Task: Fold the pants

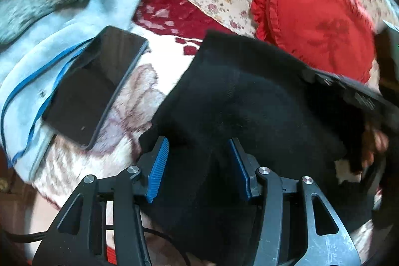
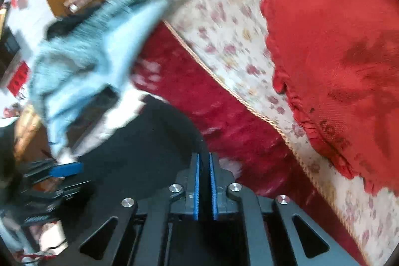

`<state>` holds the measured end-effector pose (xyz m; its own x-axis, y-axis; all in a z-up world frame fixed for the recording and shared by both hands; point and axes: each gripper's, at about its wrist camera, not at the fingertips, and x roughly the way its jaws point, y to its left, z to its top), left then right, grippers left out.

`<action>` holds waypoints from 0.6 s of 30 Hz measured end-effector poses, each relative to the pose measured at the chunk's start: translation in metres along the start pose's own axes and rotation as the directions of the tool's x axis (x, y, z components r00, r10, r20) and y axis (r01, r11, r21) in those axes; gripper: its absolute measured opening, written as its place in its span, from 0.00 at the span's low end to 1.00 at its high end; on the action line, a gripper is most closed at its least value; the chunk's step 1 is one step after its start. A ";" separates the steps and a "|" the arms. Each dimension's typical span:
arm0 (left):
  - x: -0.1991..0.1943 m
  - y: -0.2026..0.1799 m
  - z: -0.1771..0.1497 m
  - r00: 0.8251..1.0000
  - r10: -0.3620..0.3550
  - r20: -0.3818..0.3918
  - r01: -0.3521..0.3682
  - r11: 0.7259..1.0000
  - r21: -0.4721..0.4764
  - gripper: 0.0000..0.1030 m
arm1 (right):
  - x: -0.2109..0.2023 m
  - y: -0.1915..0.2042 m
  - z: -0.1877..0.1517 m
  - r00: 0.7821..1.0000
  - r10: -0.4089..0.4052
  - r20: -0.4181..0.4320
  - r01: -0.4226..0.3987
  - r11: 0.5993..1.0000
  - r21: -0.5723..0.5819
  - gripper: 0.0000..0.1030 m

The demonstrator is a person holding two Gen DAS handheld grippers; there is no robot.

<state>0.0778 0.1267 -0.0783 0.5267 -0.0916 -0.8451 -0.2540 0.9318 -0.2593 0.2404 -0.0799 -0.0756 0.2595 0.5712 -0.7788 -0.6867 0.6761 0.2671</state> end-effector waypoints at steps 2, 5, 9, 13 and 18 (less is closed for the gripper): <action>-0.013 0.009 -0.003 1.000 -0.011 0.013 0.011 0.999 -0.033 0.48 | -0.029 0.025 -0.010 0.999 0.018 0.048 -0.017 1.000 -0.020 0.05; -0.036 0.025 -0.010 0.998 0.012 0.054 -0.008 0.998 -0.066 0.48 | -0.060 0.063 -0.030 0.994 0.053 0.092 -0.050 0.998 -0.037 0.05; -0.073 0.050 -0.021 0.993 0.028 0.119 -0.013 0.992 -0.124 0.48 | -0.080 0.115 -0.072 0.987 0.116 0.109 -0.115 0.993 -0.015 0.05; -0.099 0.063 -0.028 0.983 0.061 0.171 -0.033 0.986 -0.161 0.48 | -0.059 0.151 -0.113 0.980 0.188 0.059 -0.191 0.980 0.057 0.05; -0.098 0.041 -0.032 0.987 0.026 0.158 -0.008 0.994 -0.112 0.48 | -0.021 0.154 -0.143 0.992 0.126 -0.002 -0.124 0.980 0.153 0.07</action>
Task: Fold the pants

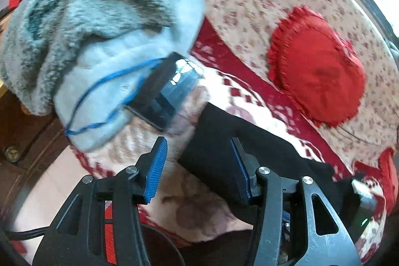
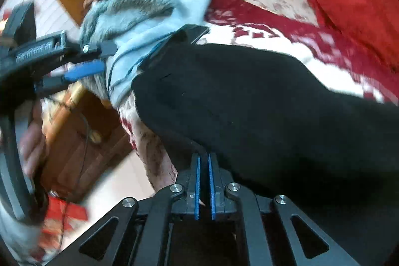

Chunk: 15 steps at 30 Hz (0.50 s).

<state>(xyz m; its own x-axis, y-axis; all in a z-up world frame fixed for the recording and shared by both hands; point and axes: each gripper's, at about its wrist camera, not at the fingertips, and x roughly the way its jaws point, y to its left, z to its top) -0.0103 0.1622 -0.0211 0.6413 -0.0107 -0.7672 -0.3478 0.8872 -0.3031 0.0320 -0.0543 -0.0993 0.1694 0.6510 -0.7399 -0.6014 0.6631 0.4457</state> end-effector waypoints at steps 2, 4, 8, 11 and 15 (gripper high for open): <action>0.004 -0.015 -0.007 1.000 -0.003 -0.007 0.003 0.999 0.042 0.48 | -0.022 -0.004 0.000 0.999 0.028 0.031 -0.029 0.999 0.041 0.28; 0.012 -0.031 -0.013 0.999 -0.029 -0.039 0.032 0.997 0.071 0.48 | -0.060 -0.011 -0.007 0.995 -0.023 0.101 0.018 0.998 0.052 0.32; 0.030 -0.066 -0.028 0.993 -0.063 -0.101 0.077 0.987 0.138 0.48 | -0.144 -0.058 -0.044 0.959 -0.203 0.200 0.162 0.966 0.201 0.33; 0.042 -0.089 -0.038 0.988 -0.075 -0.138 0.099 0.979 0.177 0.48 | -0.193 -0.106 -0.077 0.912 -0.352 0.212 0.263 0.897 0.356 0.36; 0.051 -0.109 -0.043 0.985 -0.072 -0.157 0.102 0.976 0.194 0.48 | -0.231 -0.178 -0.121 0.891 -0.403 0.207 0.219 0.783 0.582 0.39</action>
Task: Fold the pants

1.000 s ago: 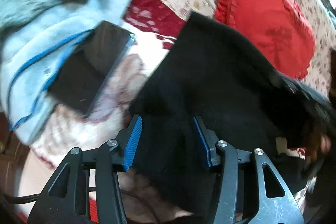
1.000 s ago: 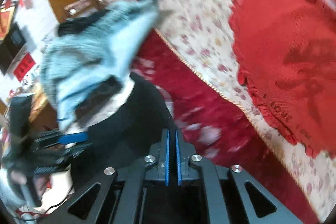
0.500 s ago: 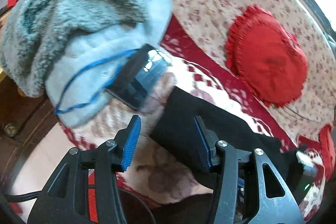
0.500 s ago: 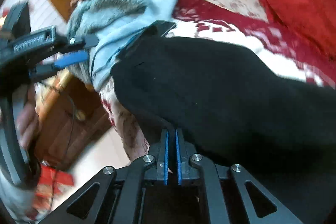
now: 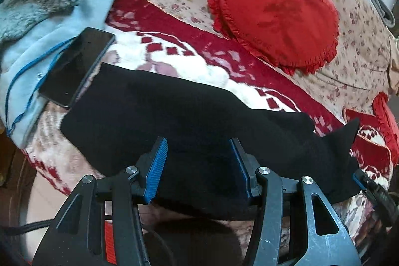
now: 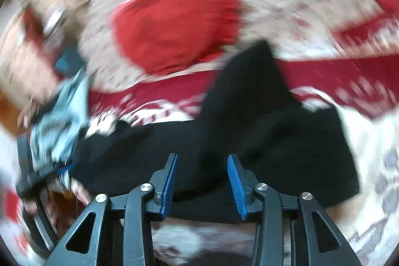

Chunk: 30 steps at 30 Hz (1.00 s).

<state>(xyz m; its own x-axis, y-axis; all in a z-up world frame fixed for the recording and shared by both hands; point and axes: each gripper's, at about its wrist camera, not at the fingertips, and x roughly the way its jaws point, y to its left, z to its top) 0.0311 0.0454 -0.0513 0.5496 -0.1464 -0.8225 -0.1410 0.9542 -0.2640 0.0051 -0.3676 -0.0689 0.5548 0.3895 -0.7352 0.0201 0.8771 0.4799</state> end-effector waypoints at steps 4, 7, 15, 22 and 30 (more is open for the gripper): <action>0.002 -0.006 0.000 1.000 0.019 -0.009 -0.019 1.000 0.021 0.48 | 0.026 -0.047 0.013 0.999 0.033 -0.019 -0.030 0.987 0.158 0.41; -0.002 -0.005 -0.001 0.999 0.047 -0.008 -0.047 0.998 0.031 0.48 | 0.042 -0.058 0.029 0.995 0.098 -0.002 -0.096 0.976 0.195 0.41; -0.016 0.021 -0.001 0.997 0.072 0.001 -0.072 0.997 -0.038 0.48 | -0.005 -0.047 0.025 0.994 0.035 0.106 -0.045 0.995 0.094 0.04; -0.014 0.043 -0.006 0.995 0.095 -0.014 -0.095 0.992 -0.080 0.48 | -0.043 -0.052 -0.015 0.994 -0.086 0.067 0.082 0.995 0.054 0.04; -0.022 0.053 -0.010 0.993 0.119 -0.002 -0.119 0.990 -0.081 0.48 | -0.020 -0.058 -0.023 0.977 -0.210 0.023 0.210 0.978 0.020 0.08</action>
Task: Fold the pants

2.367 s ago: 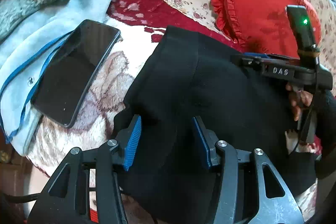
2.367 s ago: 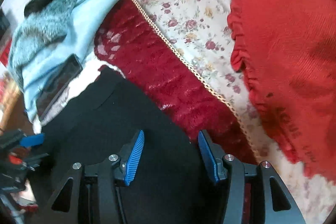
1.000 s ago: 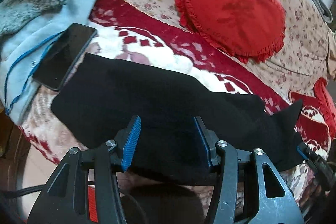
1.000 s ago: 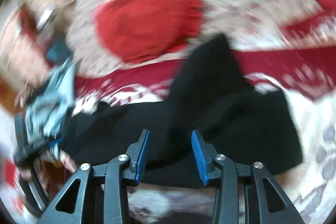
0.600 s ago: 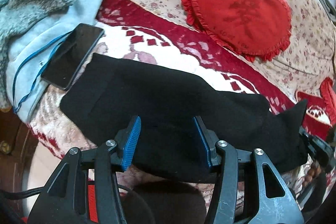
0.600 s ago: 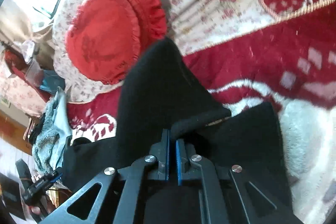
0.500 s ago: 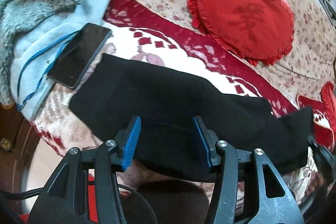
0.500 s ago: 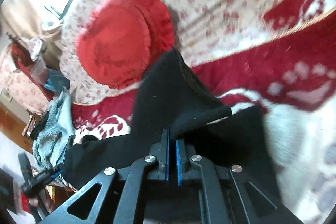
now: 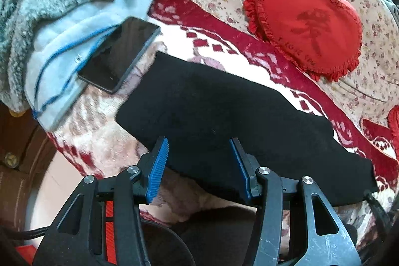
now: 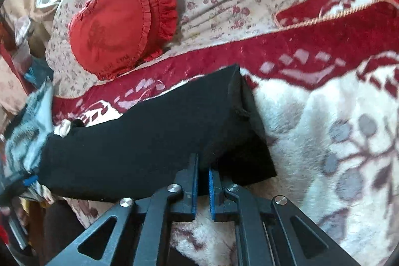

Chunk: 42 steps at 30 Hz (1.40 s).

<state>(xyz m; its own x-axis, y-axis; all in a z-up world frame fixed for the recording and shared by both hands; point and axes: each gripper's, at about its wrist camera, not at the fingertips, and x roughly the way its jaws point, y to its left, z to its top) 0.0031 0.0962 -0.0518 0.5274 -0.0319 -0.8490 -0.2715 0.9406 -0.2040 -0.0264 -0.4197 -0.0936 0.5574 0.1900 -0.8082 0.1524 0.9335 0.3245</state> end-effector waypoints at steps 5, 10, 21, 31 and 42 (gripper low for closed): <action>-0.006 0.027 0.014 1.000 0.005 0.027 -0.003 0.997 -0.080 0.48 | -0.033 0.015 0.007 0.996 -0.069 0.058 0.071 0.997 -0.034 0.24; -0.002 0.051 0.020 0.999 0.047 0.019 -0.044 0.991 -0.129 0.48 | -0.037 0.088 0.012 0.990 0.143 0.016 -0.136 0.965 -0.224 0.34; 0.019 0.050 0.022 0.998 0.028 -0.053 -0.033 0.994 -0.100 0.48 | 0.050 0.329 -0.067 0.866 0.358 -0.350 -0.500 0.578 -0.645 0.37; 0.027 0.050 0.030 0.997 -0.002 -0.072 -0.005 0.995 -0.095 0.48 | 0.106 0.362 -0.067 0.859 0.317 -0.401 -0.511 0.570 -0.644 0.09; 0.023 0.044 0.033 0.999 0.009 -0.052 -0.012 0.998 -0.058 0.48 | 0.089 0.361 -0.074 0.795 0.393 -0.462 -0.604 0.587 -0.539 0.05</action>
<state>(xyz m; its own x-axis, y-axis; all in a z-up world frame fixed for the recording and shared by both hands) 0.0301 0.1480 -0.0643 0.4828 -0.0407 -0.8748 -0.3241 0.9197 -0.2216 0.0179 -0.0437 -0.0842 0.1259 0.6584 -0.7421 -0.6873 0.5973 0.4133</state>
